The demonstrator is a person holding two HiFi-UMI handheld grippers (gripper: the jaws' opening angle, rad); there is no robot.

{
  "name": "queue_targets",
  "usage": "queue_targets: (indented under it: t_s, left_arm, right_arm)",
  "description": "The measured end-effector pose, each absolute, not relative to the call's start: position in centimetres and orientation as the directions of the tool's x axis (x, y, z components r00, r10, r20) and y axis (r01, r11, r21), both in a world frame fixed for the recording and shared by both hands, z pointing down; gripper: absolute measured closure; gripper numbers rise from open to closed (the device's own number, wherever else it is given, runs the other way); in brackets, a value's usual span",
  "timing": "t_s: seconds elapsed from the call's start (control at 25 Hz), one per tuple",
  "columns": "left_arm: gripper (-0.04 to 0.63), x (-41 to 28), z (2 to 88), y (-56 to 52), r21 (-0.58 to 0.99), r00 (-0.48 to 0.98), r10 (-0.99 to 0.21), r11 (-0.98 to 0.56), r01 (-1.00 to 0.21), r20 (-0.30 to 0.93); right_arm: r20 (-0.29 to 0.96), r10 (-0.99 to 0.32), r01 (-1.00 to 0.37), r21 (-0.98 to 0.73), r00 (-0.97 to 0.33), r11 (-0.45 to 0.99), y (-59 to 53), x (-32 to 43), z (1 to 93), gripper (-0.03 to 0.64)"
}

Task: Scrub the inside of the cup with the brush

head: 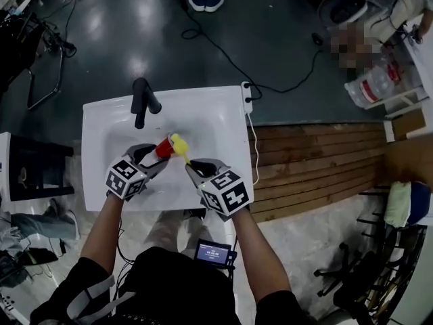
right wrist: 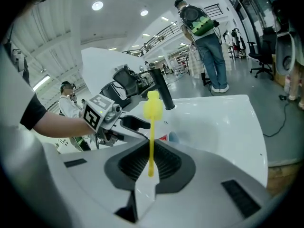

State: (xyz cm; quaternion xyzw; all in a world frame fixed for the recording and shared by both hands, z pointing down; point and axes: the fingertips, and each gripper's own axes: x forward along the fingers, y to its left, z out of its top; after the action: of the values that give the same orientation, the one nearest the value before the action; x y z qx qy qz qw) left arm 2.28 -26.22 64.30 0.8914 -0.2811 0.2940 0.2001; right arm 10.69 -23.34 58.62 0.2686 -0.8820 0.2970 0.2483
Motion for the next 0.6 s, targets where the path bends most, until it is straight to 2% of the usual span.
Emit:
queue_targets:
  t_s: [0.16,0.24,0.6]
  left_arm:
    - [0.364,2.5,67.0,-27.2,0.202,0.651,-0.349,-0.761,-0.617,0.674]
    - [0.307,2.4,68.2,-27.6,0.188,0.629,-0.334,-0.765,-0.616,0.702]
    - [0.305,3.1,71.6,-27.9,0.118,0.546,-0.323,-0.772,-0.624,0.773]
  right_arm:
    - [0.587,-0.322,-0.621,-0.423,-0.743,0.660,-24.2,10.1,59.6,0.580]
    - [0.584,-0.318,-0.618,-0.432,-0.747,0.657,-24.6,9.7,60.2,0.580]
    - [0.581,-0.305,-0.612,-0.455,-0.754,0.647,-24.5,9.8,61.7,0.580]
